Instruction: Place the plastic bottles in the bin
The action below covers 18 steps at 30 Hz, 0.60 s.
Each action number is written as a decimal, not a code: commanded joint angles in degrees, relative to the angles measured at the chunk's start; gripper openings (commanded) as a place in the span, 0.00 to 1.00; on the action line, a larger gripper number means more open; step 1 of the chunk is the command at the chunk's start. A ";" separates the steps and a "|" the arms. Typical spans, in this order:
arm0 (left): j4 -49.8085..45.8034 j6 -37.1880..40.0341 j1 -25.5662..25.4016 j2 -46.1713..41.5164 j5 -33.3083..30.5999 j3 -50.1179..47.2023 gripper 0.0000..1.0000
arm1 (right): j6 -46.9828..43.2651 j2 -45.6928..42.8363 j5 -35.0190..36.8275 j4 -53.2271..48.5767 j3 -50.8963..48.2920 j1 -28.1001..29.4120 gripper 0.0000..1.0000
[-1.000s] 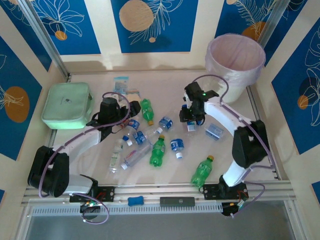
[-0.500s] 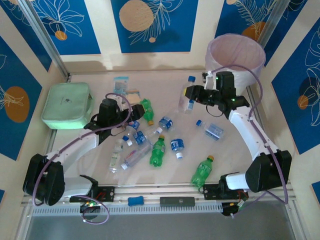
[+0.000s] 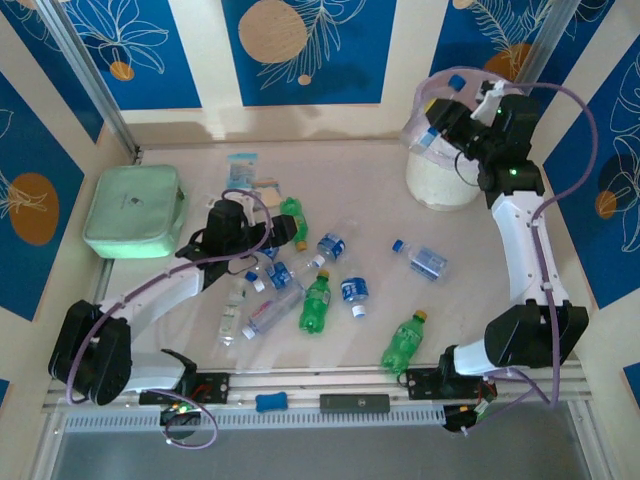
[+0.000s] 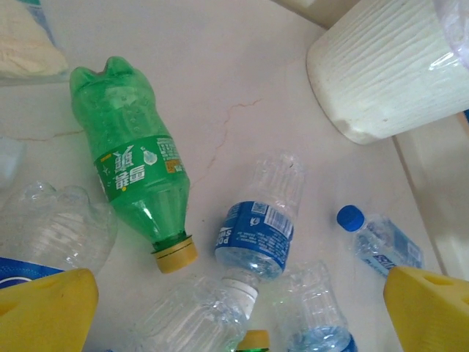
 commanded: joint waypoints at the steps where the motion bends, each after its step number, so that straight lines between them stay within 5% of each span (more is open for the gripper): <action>1: -1.16 4.67 -0.48 1.53 0.36 2.38 1.00 | -1.50 2.91 9.27 0.81 5.33 -2.05 0.41; 9: 2.31 8.54 -0.49 6.47 0.41 4.33 1.00 | -9.11 11.31 25.53 1.79 13.54 -2.44 0.42; 18: 2.98 10.46 -0.36 7.52 -0.44 3.61 1.00 | -13.22 22.53 30.62 -3.50 23.48 -2.36 0.42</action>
